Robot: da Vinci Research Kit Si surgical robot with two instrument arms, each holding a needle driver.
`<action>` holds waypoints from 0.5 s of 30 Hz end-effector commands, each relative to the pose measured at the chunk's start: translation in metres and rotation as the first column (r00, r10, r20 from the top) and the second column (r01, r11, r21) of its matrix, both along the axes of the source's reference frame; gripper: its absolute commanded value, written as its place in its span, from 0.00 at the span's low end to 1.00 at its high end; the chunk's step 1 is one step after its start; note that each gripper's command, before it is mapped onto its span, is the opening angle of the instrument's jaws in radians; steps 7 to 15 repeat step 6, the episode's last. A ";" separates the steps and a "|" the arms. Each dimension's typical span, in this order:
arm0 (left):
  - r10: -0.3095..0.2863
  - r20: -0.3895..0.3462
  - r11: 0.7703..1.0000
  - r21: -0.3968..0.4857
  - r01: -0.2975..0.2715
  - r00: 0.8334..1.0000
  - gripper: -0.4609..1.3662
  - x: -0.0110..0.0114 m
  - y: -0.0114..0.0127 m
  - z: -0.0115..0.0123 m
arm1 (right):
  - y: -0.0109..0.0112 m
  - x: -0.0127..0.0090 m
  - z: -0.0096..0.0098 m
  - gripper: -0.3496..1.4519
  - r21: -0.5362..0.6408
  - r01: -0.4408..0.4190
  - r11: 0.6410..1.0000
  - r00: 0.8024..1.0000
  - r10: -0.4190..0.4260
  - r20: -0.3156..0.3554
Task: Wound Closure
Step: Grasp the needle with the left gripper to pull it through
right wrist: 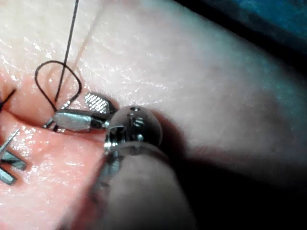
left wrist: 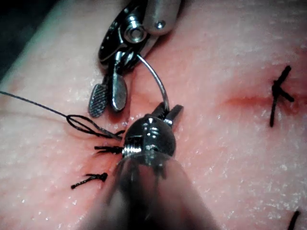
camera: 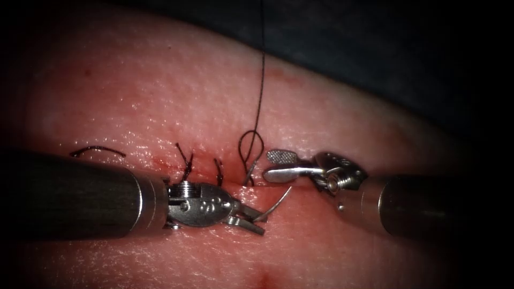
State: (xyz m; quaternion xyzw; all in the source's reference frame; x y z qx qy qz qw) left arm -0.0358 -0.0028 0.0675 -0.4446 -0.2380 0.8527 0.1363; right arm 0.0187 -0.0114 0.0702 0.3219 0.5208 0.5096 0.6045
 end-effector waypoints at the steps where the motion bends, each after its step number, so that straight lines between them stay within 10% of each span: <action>1: 0.008 0.005 1.000 0.005 -0.008 1.000 0.06 0.0000 0.0000 0.0000 | 0.0000 0.0000 0.0000 0.60 0.000 0.000 1.000 1.000 0.000 0.001; 15: 0.008 0.005 1.000 0.005 -0.008 1.000 0.06 0.0000 -0.0001 0.0000 | -0.0001 0.0001 -0.0001 0.60 0.000 -0.001 1.000 1.000 0.001 0.001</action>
